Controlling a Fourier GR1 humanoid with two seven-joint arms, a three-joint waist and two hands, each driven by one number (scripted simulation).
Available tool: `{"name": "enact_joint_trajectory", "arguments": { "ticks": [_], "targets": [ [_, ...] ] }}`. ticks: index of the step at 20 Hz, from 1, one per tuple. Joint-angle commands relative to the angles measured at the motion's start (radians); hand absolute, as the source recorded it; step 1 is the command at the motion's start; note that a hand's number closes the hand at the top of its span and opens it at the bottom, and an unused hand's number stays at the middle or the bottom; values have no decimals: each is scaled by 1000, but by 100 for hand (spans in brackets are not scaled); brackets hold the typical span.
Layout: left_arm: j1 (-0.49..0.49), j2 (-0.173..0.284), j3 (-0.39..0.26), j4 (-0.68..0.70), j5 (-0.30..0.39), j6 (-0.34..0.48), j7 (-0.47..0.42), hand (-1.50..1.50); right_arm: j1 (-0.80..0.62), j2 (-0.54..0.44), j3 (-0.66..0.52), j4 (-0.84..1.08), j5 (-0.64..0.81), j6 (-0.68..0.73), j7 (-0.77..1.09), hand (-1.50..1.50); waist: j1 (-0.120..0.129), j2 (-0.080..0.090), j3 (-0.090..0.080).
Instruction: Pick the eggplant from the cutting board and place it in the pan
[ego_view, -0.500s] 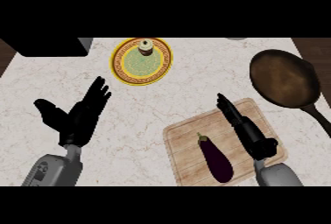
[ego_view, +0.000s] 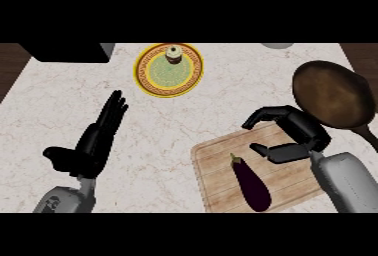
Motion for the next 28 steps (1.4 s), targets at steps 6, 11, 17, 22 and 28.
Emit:
{"name": "enact_joint_trajectory", "arguments": {
  "ticks": [6,11,17,22,28],
  "targets": [
    [42,-71,-58,31,-109,39,-108,0,-87,-234,-77,34,75,271,-173,-150,-20,1,1],
    [73,-29,-23,-55,-86,6,-57,0,-177,-207,-5,108,239,293,-228,-150,-5,2,2],
    [102,-31,-21,-26,-86,-29,-105,0,-269,-165,123,48,358,308,-98,-150,-2,1,1],
    [91,-41,-16,-33,-91,-16,-81,0,-285,-147,281,-62,506,335,-4,-150,-10,-2,1],
    [128,-67,-21,-21,-114,-10,-130,0,-230,-118,427,-100,721,275,-22,-150,-14,-1,1]
  ]
}}
